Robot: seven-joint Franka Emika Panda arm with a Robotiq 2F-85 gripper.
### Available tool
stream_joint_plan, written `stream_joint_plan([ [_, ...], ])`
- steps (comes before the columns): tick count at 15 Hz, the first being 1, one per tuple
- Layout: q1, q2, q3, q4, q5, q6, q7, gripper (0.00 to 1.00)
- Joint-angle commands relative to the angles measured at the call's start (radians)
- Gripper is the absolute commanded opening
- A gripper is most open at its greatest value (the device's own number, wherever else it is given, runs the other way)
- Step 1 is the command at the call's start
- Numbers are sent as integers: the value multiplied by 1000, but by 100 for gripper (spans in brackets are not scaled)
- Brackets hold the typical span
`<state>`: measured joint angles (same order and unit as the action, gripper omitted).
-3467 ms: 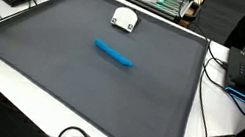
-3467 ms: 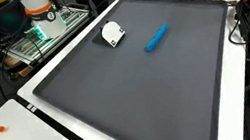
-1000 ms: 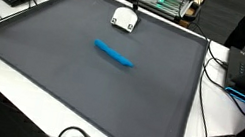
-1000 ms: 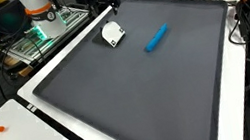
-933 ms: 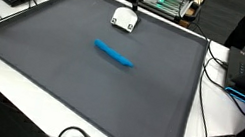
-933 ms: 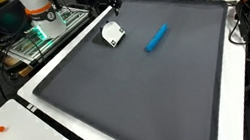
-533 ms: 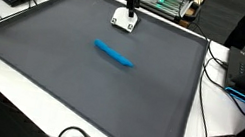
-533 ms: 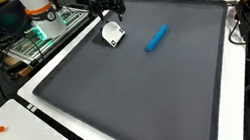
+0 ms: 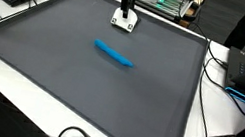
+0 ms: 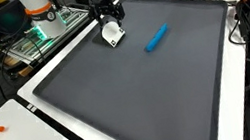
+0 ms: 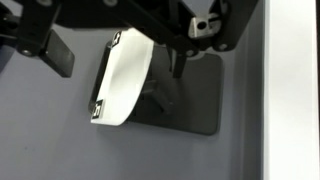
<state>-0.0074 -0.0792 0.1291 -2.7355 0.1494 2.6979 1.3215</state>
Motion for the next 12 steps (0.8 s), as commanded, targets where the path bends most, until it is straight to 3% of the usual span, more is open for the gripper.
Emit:
stream_joint_plan([
  [1,4,18,-19,-7,-39,50,56,100],
  [12,14,50,-31,-4,-31,88,77,99],
])
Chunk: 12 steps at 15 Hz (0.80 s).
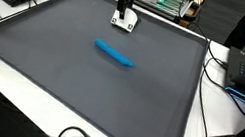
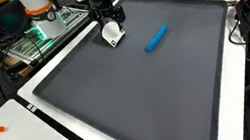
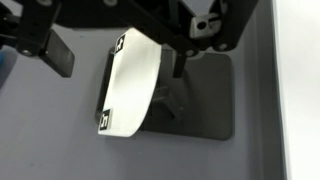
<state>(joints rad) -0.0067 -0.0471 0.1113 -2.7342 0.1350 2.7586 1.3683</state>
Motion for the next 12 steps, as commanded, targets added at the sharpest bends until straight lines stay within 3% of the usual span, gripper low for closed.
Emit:
stream_joint_plan([
  [1,13,21,-14,-5,-20,30,34,92],
  [2,14,23,-14,-5,-20,33,36,86],
  [4,15,30,-16,-3,-23,39,42,60],
  [12,21,48,-24,4,-38,63,76,0],
])
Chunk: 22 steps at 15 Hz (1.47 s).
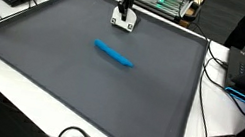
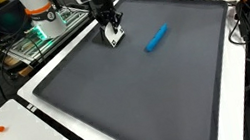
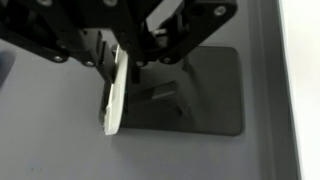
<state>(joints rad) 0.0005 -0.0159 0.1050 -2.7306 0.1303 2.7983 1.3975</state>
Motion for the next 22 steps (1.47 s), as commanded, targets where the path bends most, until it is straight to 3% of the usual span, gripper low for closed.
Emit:
stream_joint_plan([
  [1,15,18,-18,4,-33,26,50,0],
  [11,15,-48,-32,30,2,-42,9,1],
  [14,27,-113,-33,66,83,-174,-147,1],
  [18,33,-170,-35,156,74,-402,-334,1],
  [22,51,-174,-14,245,58,-516,-503,1],
])
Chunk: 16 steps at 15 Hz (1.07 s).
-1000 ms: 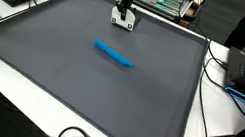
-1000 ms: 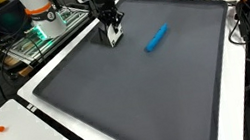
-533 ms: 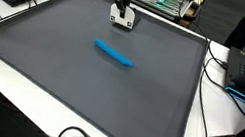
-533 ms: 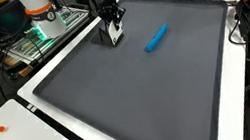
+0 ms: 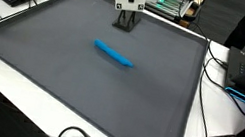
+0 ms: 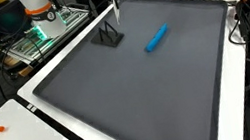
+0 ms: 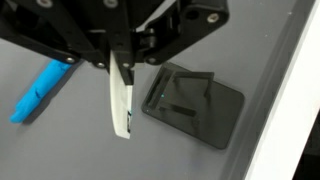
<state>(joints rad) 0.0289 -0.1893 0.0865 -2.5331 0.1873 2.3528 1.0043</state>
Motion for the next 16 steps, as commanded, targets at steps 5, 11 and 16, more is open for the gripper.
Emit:
stream_joint_plan([
  [5,58,51,38,146,-20,-139,-302,1],
  [11,90,136,68,243,-63,-143,-544,1],
  [16,113,191,75,298,-94,-136,-771,1],
])
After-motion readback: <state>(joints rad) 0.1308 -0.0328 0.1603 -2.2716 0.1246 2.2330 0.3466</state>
